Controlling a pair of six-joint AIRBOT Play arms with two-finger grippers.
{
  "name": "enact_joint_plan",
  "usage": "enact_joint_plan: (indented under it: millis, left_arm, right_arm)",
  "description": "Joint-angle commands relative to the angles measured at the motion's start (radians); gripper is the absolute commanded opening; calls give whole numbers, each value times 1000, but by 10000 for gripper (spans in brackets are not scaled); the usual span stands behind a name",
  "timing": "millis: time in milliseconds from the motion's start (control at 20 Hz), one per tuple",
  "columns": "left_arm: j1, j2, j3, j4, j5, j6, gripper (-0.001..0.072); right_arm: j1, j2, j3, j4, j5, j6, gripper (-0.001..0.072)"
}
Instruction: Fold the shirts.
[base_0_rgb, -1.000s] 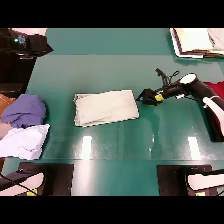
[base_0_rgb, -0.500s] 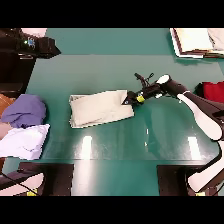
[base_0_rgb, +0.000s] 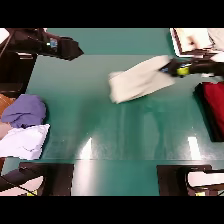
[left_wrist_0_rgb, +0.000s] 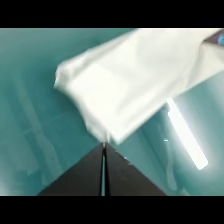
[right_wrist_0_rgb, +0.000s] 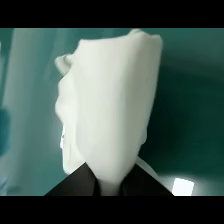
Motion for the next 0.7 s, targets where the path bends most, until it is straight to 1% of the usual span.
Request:
enact_joint_plan:
  millis: [0, 150, 300, 500, 650]
  left_arm:
    - [-69, 0, 0, 0, 52, 0, 27]
    - [-85, -1, 0, -5, 61, -1, 27]
    - [-84, -1, 0, 0, 62, -1, 27]
    - [-84, -3, 0, 0, 63, -1, 27]
    - [-84, -3, 0, 0, 62, -1, 27]
  right_arm:
    - [-275, 118, 5, -106, -17, 30, 23]
    - [-482, 153, 5, -106, -26, 29, 23]
    - [-608, 153, 5, -106, -30, 27, 23]
    - [-646, 153, 5, -104, -84, 27, 23]
    - [-645, 154, 27, 1, -89, 19, 23]
